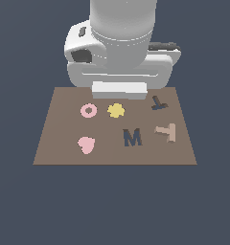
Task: Insert a designated object into the corresponding slot on a board.
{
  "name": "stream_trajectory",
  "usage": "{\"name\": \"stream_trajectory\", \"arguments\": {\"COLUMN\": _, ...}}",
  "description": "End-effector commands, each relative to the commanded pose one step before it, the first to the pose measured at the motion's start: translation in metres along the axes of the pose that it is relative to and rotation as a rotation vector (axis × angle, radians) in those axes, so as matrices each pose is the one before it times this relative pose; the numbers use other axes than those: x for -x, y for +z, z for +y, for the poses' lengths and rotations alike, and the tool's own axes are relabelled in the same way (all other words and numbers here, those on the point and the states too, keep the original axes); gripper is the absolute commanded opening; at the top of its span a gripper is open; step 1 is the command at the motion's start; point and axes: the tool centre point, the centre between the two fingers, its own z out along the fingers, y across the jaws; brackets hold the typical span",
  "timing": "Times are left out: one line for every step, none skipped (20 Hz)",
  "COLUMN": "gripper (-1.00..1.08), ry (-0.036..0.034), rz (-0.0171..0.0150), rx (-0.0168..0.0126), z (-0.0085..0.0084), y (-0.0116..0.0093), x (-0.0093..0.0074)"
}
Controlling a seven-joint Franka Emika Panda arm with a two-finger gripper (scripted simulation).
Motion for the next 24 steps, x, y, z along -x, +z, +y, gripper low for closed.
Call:
{"name": "stream_trajectory", "arguments": {"gripper": 1.0, "ry": 0.0108, "rz": 0.00163, "rx": -0.00109, "z": -0.01072, "y": 0.00681, "x": -0.00177}}
{"name": "stream_trajectory", "arguments": {"gripper": 1.0, "ry": 0.00612, "rz": 0.00119, "rx": -0.00049, "z": -0.00516, "y": 0.00333, "x": -0.00105}}
{"name": "stream_trajectory", "arguments": {"gripper": 1.0, "ry": 0.00672, "rz": 0.00131, "rx": -0.00053, "z": -0.00566, "y": 0.00365, "x": -0.00117}}
{"name": "stream_trajectory", "arguments": {"gripper": 1.0, "ry": 0.00731, "rz": 0.00143, "rx": -0.00056, "z": -0.00618, "y": 0.00399, "x": -0.00129}}
{"name": "stream_trajectory", "arguments": {"gripper": 1.0, "ry": 0.00794, "rz": 0.00155, "rx": -0.0006, "z": -0.00667, "y": 0.00432, "x": -0.00142}}
{"name": "stream_trajectory", "arguments": {"gripper": 1.0, "ry": 0.00844, "rz": 0.00166, "rx": -0.00062, "z": -0.00714, "y": 0.00462, "x": -0.00154}}
{"name": "stream_trajectory", "arguments": {"gripper": 1.0, "ry": 0.00884, "rz": 0.00174, "rx": -0.00063, "z": -0.00746, "y": 0.00483, "x": -0.00164}}
{"name": "stream_trajectory", "arguments": {"gripper": 1.0, "ry": 0.00912, "rz": 0.00181, "rx": -0.00063, "z": -0.00769, "y": 0.00499, "x": -0.00172}}
{"name": "stream_trajectory", "arguments": {"gripper": 1.0, "ry": 0.00934, "rz": 0.00186, "rx": -0.00062, "z": -0.00784, "y": 0.00509, "x": -0.00179}}
{"name": "stream_trajectory", "arguments": {"gripper": 1.0, "ry": 0.00944, "rz": 0.00189, "rx": -0.0006, "z": -0.00798, "y": 0.00517, "x": -0.00185}}
{"name": "stream_trajectory", "arguments": {"gripper": 1.0, "ry": 0.00953, "rz": 0.00192, "rx": -0.00058, "z": -0.00803, "y": 0.00522, "x": -0.00191}}
{"name": "stream_trajectory", "arguments": {"gripper": 1.0, "ry": 0.00958, "rz": 0.00194, "rx": -0.00056, "z": -0.00806, "y": 0.00523, "x": -0.00197}}
{"name": "stream_trajectory", "arguments": {"gripper": 1.0, "ry": 0.00941, "rz": 0.00191, "rx": -0.00053, "z": -0.00793, "y": 0.00514, "x": -0.00199}}
{"name": "stream_trajectory", "arguments": {"gripper": 1.0, "ry": 0.00891, "rz": 0.00182, "rx": -0.00048, "z": -0.00748, "y": 0.00485, "x": -0.00192}}
{"name": "stream_trajectory", "arguments": {"gripper": 1.0, "ry": 0.00836, "rz": 0.00172, "rx": -0.00043, "z": -0.00703, "y": 0.00455, "x": -0.00184}}
{"name": "stream_trajectory", "arguments": {"gripper": 1.0, "ry": 0.00783, "rz": 0.00162, "rx": -0.00039, "z": -0.00655, "y": 0.00424, "x": -0.00176}}
{"name": "stream_trajectory", "arguments": {"gripper": 1.0, "ry": 0.00726, "rz": 0.0015, "rx": -0.00035, "z": -0.0061, "y": 0.00393, "x": -0.00169}}
{"name": "stream_trajectory", "arguments": {"gripper": 1.0, "ry": 0.00672, "rz": 0.0014, "rx": -0.00032, "z": -0.00561, "y": 0.0036, "x": -0.00163}}
{"name": "stream_trajectory", "arguments": {"gripper": 1.0, "ry": 0.00613, "rz": 0.00128, "rx": -0.00028, "z": -0.00512, "y": 0.00328, "x": -0.00154}}
{"name": "stream_trajectory", "arguments": {"gripper": 1.0, "ry": 0.00553, "rz": 0.00115, "rx": -0.00025, "z": -0.00462, "y": 0.00294, "x": -0.00143}}
{"name": "stream_trajectory", "arguments": {"gripper": 1.0, "ry": 0.00494, "rz": 0.00103, "rx": -0.00022, "z": -0.00408, "y": 0.0026, "x": -0.0013}}
{"name": "stream_trajectory", "arguments": {"gripper": 1.0, "ry": 0.0043, "rz": 0.0009, "rx": -0.00019, "z": -0.0036, "y": 0.00228, "x": -0.00115}}
{"name": "stream_trajectory", "arguments": {"gripper": 1.0, "ry": 0.00373, "rz": 0.00078, "rx": -0.00016, "z": -0.00311, "y": 0.00197, "x": -0.00102}}
{"name": "stream_trajectory", "arguments": {"gripper": 1.0, "ry": 0.0032, "rz": 0.00067, "rx": -0.00013, "z": -0.00263, "y": 0.00166, "x": -0.0009}}
